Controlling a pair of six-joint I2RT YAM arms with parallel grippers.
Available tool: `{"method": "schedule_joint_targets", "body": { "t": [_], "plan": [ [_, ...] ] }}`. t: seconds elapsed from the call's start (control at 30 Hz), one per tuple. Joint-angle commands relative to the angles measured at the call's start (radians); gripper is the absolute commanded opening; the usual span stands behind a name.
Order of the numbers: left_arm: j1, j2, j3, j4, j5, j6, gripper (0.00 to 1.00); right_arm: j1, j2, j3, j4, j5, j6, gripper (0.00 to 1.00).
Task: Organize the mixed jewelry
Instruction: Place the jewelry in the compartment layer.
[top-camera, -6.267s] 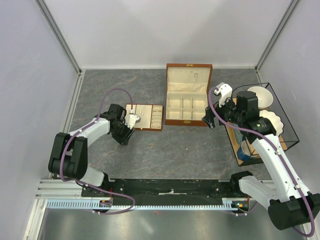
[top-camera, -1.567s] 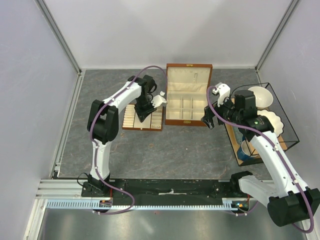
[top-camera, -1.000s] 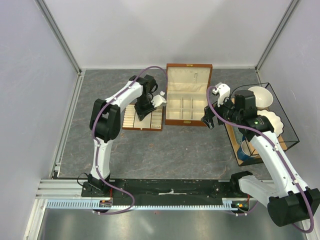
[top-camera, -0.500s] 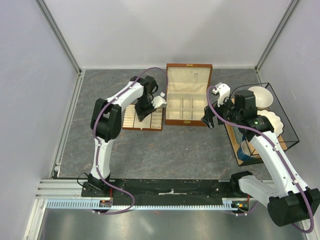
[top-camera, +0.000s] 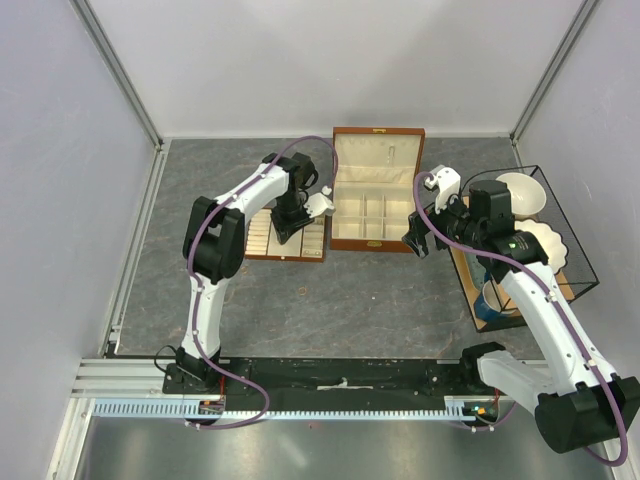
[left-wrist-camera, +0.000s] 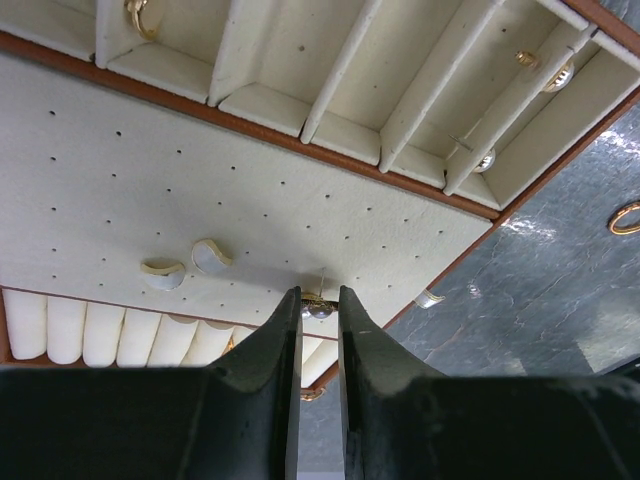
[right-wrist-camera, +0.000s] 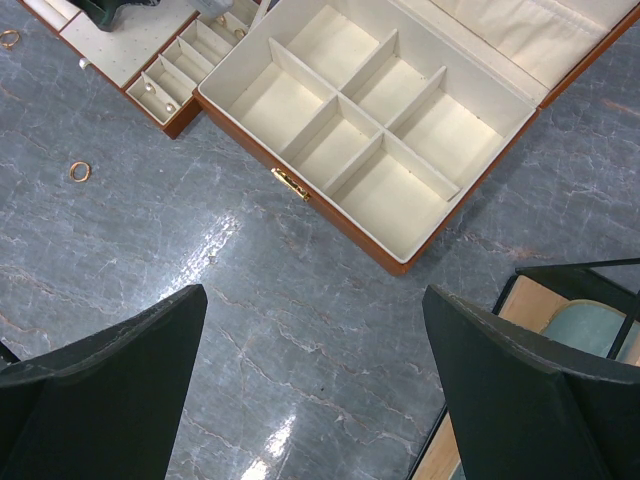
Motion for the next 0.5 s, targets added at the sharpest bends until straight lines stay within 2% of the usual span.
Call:
{"method": "schedule_joint_targets", "body": {
  "t": [0.0,0.47],
  "plan": [
    [-0.004,0.008,0.037,-0.012,-0.013,0.032,0.17,-0.001,-0.012,-0.006,0.042,-0.012,-0.001,0.98],
    [-0.004,0.0,0.026,-0.005,-0.045,0.035,0.17,-0.002,-0.012,-0.009,0.044,-0.012,-0.001,0.98]
  ]
}}
